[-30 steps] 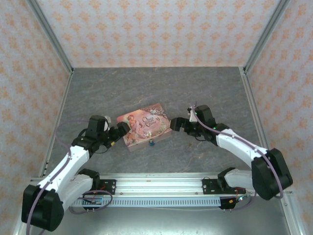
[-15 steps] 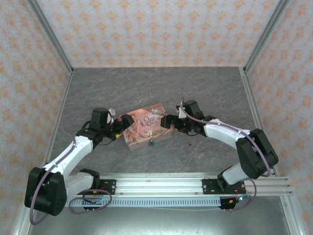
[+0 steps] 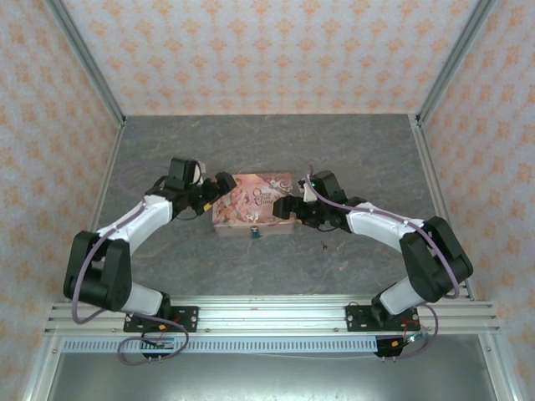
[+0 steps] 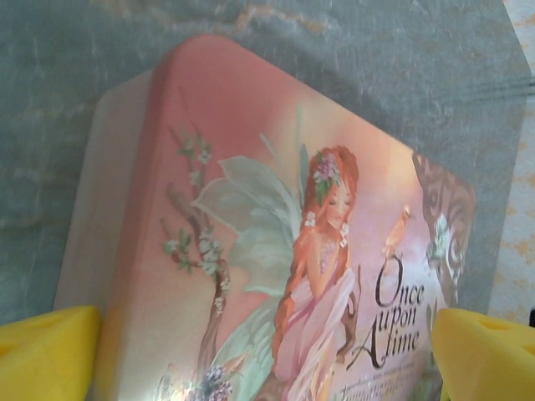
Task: Unlock a padlock with a key
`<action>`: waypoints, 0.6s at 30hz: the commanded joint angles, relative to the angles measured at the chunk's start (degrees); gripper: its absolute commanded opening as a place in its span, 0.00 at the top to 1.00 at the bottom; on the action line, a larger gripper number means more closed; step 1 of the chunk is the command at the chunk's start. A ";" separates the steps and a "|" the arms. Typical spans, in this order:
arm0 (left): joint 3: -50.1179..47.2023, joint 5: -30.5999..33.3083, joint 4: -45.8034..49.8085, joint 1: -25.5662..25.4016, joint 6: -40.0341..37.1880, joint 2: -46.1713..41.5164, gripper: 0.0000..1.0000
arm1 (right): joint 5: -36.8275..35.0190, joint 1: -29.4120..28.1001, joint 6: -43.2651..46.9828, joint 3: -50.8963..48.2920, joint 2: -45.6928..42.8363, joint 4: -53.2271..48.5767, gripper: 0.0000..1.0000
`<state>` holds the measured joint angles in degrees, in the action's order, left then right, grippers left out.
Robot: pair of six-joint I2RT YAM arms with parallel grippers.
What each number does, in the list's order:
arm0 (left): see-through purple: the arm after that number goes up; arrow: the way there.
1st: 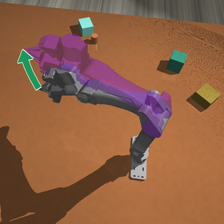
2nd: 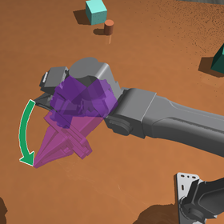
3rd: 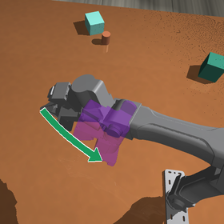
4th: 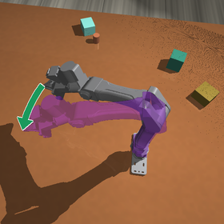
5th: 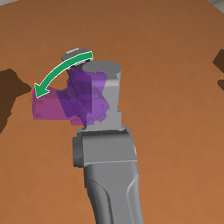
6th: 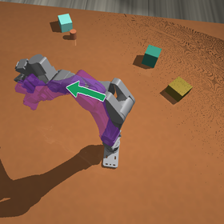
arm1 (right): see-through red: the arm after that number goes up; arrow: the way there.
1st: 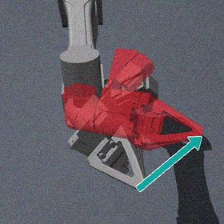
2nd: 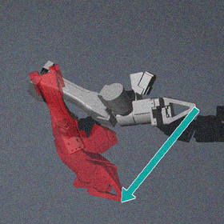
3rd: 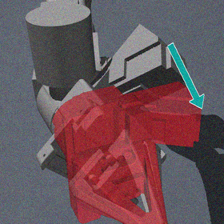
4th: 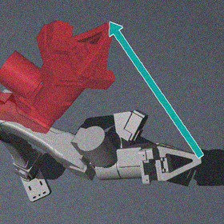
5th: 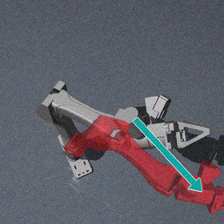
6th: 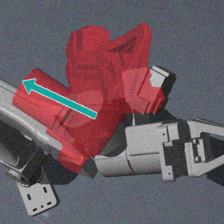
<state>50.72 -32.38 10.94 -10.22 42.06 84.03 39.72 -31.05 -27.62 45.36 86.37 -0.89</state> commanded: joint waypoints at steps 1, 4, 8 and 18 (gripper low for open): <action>5.96 -3.72 -0.11 -0.59 -3.32 4.39 0.00 | 3.61 -1.12 -2.25 -0.36 0.99 7.20 0.04; 10.07 -4.09 0.55 -0.01 -4.56 8.50 0.00 | 4.23 -1.16 -2.90 0.10 2.00 8.48 0.04; 14.36 -4.02 1.41 1.81 -5.86 12.48 0.00 | 3.17 -1.13 -1.48 1.07 1.79 5.69 0.04; 18.12 1.15 5.56 6.34 -10.74 7.43 0.00 | -17.40 -1.14 7.50 3.17 -9.17 -18.44 0.05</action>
<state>67.51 -33.41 13.96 -5.04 34.28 96.40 30.24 -32.10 -23.75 46.94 81.54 -10.24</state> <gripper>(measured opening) 0.994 0.954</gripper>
